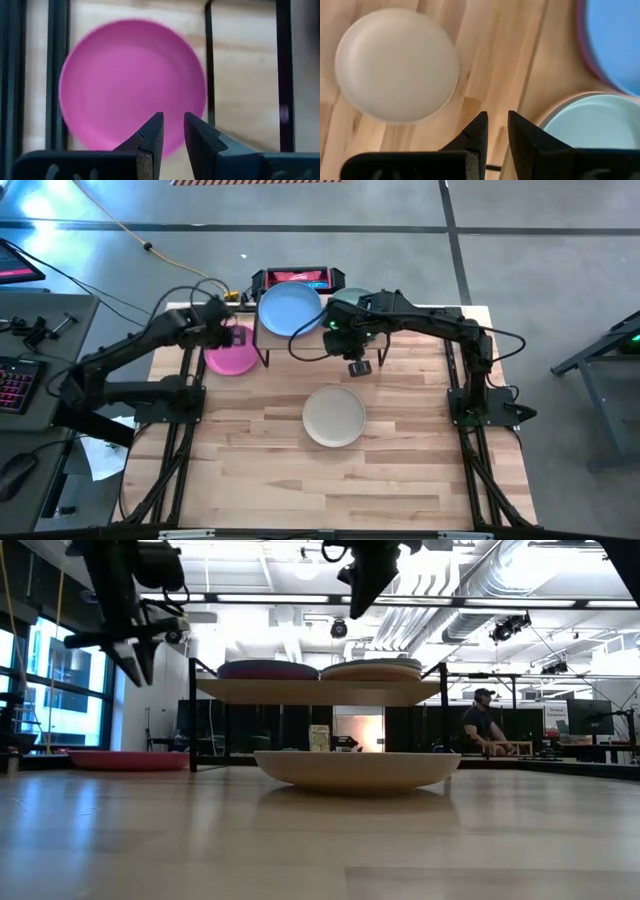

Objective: Place and stack plates onto a shelf
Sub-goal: Stack the pink plate on top of the blue stacked plates on the shelf

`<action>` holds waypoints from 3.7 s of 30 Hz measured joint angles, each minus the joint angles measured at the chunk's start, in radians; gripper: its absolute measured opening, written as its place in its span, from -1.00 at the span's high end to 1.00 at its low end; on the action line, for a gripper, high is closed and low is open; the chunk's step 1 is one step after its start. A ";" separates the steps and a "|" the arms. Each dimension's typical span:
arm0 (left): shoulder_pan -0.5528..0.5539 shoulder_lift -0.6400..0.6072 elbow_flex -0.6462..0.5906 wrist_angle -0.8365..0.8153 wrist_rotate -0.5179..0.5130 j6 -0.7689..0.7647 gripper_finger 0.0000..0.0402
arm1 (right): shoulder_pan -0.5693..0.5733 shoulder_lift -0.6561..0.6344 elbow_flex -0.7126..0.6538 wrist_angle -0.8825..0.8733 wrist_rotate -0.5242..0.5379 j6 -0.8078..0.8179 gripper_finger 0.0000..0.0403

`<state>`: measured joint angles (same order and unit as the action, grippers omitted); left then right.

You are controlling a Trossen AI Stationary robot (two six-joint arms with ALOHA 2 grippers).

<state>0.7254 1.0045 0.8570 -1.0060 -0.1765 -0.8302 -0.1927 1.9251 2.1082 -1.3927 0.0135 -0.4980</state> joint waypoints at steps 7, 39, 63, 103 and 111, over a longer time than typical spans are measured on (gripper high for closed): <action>0.160 0.077 0.000 0.134 0.042 0.051 0.67 | -0.018 0.000 0.000 -0.063 -0.024 -0.055 0.73; 0.448 0.490 0.198 0.609 0.180 0.448 0.67 | -0.092 0.001 0.000 -0.019 -0.015 0.092 0.73; 0.479 0.506 0.233 0.461 0.167 1.041 0.67 | -0.098 0.001 0.000 0.051 0.013 0.143 0.73; 0.281 0.679 0.233 0.152 -0.056 1.288 0.67 | -0.081 0.001 0.000 0.079 -0.006 0.161 0.73; 0.281 0.698 0.233 0.156 -0.085 1.330 0.67 | -0.081 0.001 0.000 0.080 -0.007 0.162 0.73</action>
<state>1.0066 1.7027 1.0901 -0.8501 -0.2611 0.5001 -0.2741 1.9259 2.1082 -1.3125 0.0067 -0.3363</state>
